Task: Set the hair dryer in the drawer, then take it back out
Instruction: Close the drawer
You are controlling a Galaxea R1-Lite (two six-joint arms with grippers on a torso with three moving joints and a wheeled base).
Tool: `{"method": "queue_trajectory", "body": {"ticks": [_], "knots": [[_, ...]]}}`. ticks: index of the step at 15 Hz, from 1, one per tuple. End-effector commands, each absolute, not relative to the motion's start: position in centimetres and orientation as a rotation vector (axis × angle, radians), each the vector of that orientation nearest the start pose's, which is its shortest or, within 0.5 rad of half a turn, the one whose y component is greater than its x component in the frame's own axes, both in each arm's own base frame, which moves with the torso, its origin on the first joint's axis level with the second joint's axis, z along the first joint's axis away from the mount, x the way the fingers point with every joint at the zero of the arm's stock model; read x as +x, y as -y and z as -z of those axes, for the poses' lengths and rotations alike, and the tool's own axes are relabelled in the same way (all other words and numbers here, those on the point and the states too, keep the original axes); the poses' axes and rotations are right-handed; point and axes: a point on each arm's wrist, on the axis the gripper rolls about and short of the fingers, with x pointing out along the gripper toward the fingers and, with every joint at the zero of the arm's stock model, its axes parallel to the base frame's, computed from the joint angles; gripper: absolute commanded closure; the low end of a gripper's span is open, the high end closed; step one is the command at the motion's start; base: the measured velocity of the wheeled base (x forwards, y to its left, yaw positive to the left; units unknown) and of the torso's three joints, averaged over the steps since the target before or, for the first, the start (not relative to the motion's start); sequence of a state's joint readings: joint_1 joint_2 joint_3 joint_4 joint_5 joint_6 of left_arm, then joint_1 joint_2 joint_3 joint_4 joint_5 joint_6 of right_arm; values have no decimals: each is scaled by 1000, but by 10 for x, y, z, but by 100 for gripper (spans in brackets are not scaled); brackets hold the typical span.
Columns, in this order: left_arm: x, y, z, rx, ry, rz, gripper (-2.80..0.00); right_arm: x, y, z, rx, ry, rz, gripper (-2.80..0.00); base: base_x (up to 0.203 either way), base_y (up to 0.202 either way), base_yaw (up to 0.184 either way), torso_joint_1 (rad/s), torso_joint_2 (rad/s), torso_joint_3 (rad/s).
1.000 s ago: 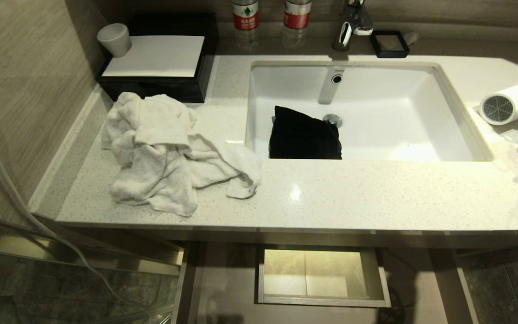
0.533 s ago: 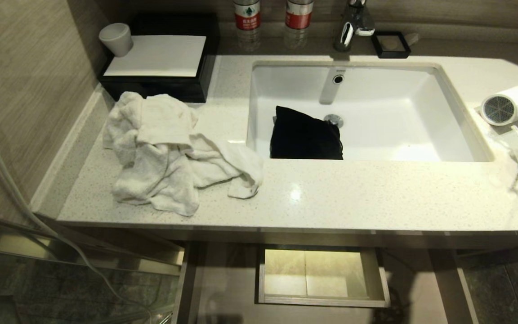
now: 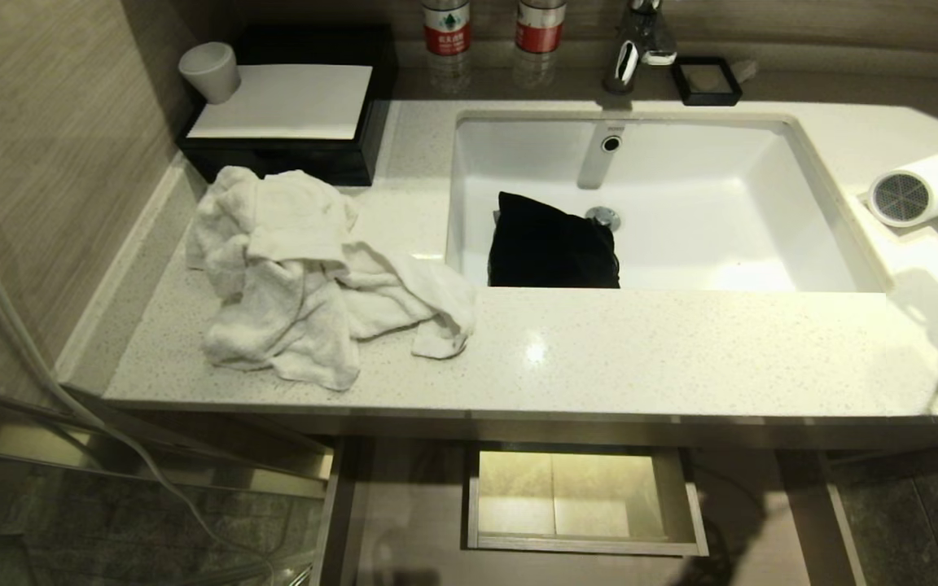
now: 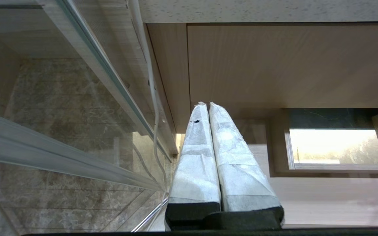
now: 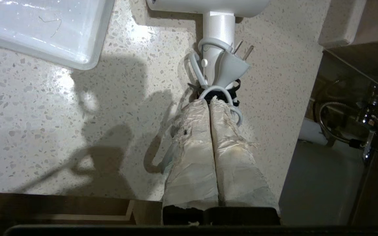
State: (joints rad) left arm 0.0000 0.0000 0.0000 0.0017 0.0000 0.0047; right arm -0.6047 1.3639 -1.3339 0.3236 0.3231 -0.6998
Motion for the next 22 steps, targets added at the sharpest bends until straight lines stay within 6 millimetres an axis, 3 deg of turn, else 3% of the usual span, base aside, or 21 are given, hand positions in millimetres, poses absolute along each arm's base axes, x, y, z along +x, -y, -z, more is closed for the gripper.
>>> {"method": "queue_trajectory", "body": {"ticks": [1, 5, 11, 19, 22], "knots": [[-23, 0, -75, 5, -3, 0, 0, 158, 102, -332, -545, -395, 214, 0, 0, 0, 0, 0, 0, 0], [-23, 0, -75, 5, -3, 0, 0, 147, 95, -324, -470, -421, 289, 0, 0, 0, 0, 0, 0, 0], [-23, 0, -75, 5, -3, 0, 0, 128, 82, -302, -420, -452, 286, 0, 0, 0, 0, 0, 0, 0], [-23, 0, -75, 5, -3, 0, 0, 113, 71, -288, -413, -455, 282, 0, 0, 0, 0, 0, 0, 0], [-23, 0, -75, 5, -3, 0, 0, 108, 63, -283, -335, -440, 266, 0, 0, 0, 0, 0, 0, 0]]}}
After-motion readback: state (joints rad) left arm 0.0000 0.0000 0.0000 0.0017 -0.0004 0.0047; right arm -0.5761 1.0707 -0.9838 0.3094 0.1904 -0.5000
